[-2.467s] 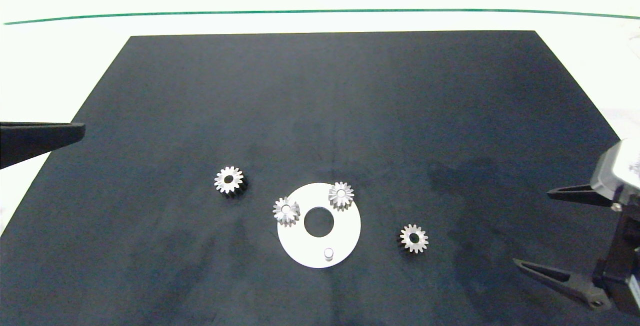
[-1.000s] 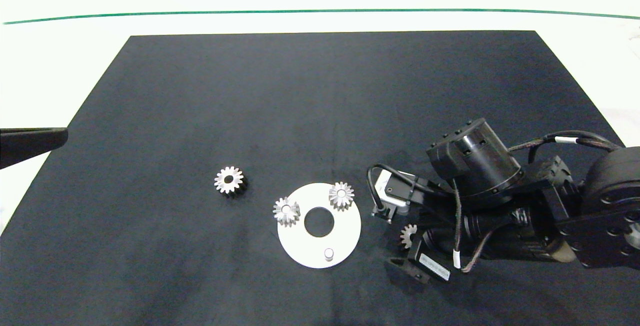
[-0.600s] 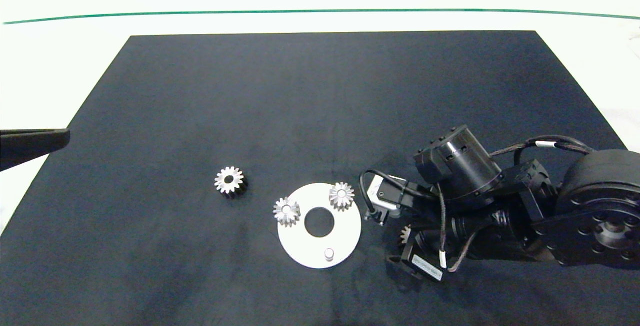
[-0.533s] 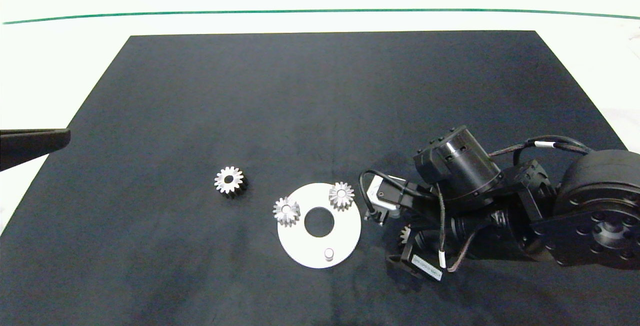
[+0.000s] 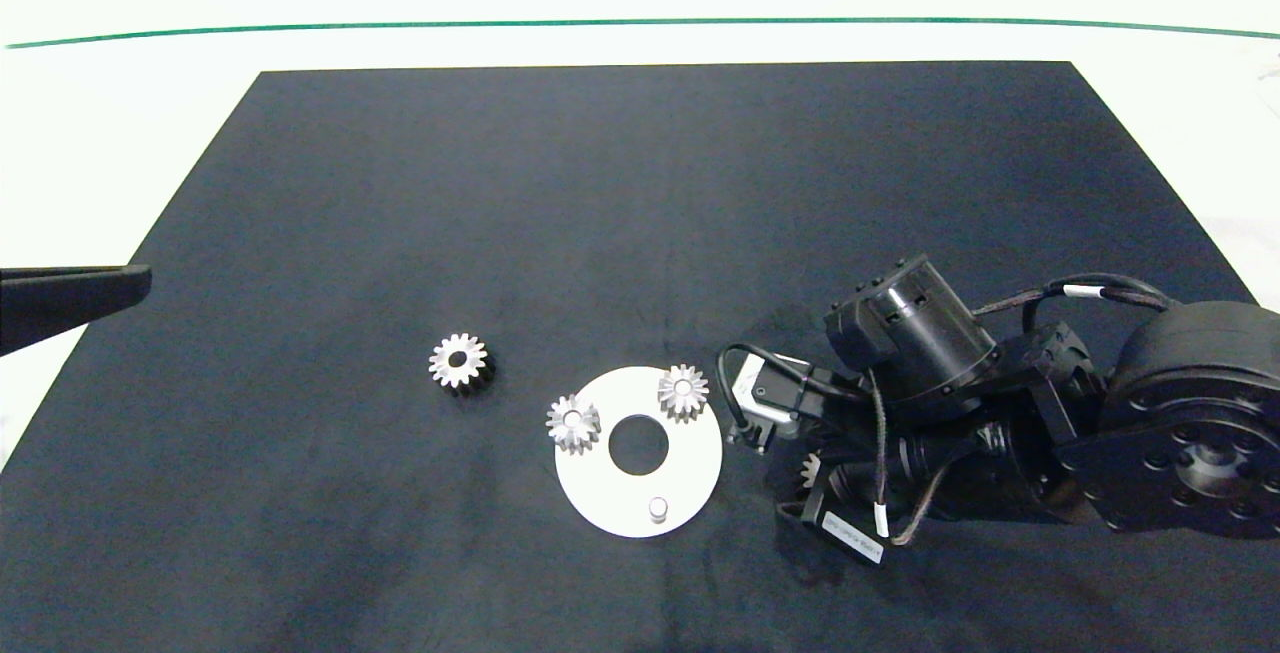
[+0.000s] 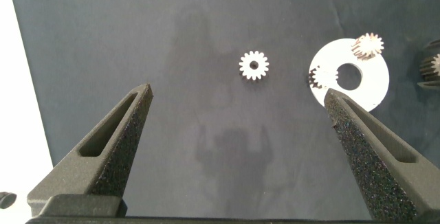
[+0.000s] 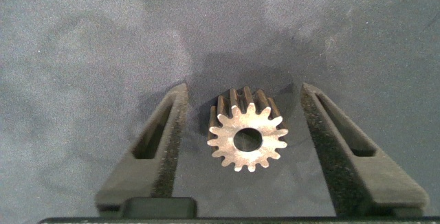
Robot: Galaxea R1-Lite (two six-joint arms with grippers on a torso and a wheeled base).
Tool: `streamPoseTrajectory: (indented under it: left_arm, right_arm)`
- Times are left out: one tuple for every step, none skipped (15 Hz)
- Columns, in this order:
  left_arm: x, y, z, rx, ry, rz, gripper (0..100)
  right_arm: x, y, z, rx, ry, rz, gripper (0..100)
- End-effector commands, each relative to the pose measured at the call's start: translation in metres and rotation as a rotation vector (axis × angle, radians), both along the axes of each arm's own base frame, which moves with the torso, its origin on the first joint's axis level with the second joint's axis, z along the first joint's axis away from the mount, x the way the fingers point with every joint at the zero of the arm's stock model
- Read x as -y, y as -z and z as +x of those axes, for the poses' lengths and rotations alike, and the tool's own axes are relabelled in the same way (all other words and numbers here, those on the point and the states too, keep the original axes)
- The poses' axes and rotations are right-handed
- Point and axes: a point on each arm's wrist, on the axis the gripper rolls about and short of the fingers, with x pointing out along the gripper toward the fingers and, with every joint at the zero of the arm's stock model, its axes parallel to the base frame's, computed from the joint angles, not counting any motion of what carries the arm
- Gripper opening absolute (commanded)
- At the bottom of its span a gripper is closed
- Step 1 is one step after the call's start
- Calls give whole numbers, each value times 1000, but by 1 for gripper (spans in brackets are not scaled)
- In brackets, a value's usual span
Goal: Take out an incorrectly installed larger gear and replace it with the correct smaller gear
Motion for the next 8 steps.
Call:
streamPoseTrajectory:
  left_arm:
    - [1, 1, 1, -5, -3, 5, 100]
    - [1, 1, 1, -5, -3, 5, 100]
    - [1, 1, 1, -7, -3, 7, 100]
    - [1, 1, 1, -8, -3, 8, 100]
    - [1, 3, 2, -12, -3, 11, 100]
    - [2, 3, 2, -13, -1, 12, 100]
    - [2, 3, 2, -13, -1, 12, 100]
    - [2, 3, 2, -13, -1, 12, 100]
  right_arm:
    - [0, 0, -1, 1, -4, -7, 58]
    - [1, 0, -1, 0, -2, -8, 56]
    - [1, 0, -1, -2, -2, -9, 53]
    - [1, 1, -1, -3, -3, -12, 52]
    - [1, 0, -1, -2, -2, -11, 50]
    - [2, 0, -1, 0, 1, -16, 47]
    - [3, 1, -2, -2, 3, -21, 46]
    - [3, 3, -2, -8, 3, -27, 44]
